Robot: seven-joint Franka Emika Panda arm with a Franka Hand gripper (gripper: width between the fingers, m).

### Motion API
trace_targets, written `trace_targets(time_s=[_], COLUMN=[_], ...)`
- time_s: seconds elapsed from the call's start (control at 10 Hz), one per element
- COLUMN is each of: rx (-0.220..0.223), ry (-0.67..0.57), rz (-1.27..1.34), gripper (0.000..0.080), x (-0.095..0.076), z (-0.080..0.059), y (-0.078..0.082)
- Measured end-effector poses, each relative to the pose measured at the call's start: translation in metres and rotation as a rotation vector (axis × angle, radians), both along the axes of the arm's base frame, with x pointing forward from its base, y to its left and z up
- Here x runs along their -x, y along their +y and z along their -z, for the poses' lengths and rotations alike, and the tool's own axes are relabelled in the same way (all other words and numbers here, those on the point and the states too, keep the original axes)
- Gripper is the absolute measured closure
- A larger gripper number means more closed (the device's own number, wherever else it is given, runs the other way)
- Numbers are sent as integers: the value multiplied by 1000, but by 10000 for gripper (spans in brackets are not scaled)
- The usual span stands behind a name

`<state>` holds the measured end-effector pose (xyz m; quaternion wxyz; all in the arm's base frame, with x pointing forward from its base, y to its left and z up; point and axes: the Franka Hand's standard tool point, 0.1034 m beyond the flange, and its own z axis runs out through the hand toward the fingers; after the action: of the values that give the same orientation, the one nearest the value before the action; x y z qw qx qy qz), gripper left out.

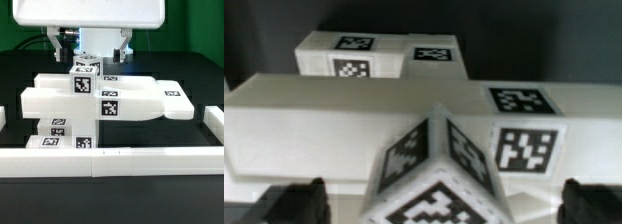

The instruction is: Assemble chair

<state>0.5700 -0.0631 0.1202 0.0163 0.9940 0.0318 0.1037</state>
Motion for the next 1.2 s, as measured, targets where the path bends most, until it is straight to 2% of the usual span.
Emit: trace_targets(time_s=[0.2,0.6,0.7,0.8,1.0,1.2], rx=[24,97,113,113,113,108], ry=[5,22,26,26,28,27], rz=[-88,-370,-427,-427,-426,-399], gripper=[151,151,178,178,522,518], x=[0,0,0,0,1,1], z=[0,0,0,0,1,1], y=[0,-3,-4,-5,-5,-5])
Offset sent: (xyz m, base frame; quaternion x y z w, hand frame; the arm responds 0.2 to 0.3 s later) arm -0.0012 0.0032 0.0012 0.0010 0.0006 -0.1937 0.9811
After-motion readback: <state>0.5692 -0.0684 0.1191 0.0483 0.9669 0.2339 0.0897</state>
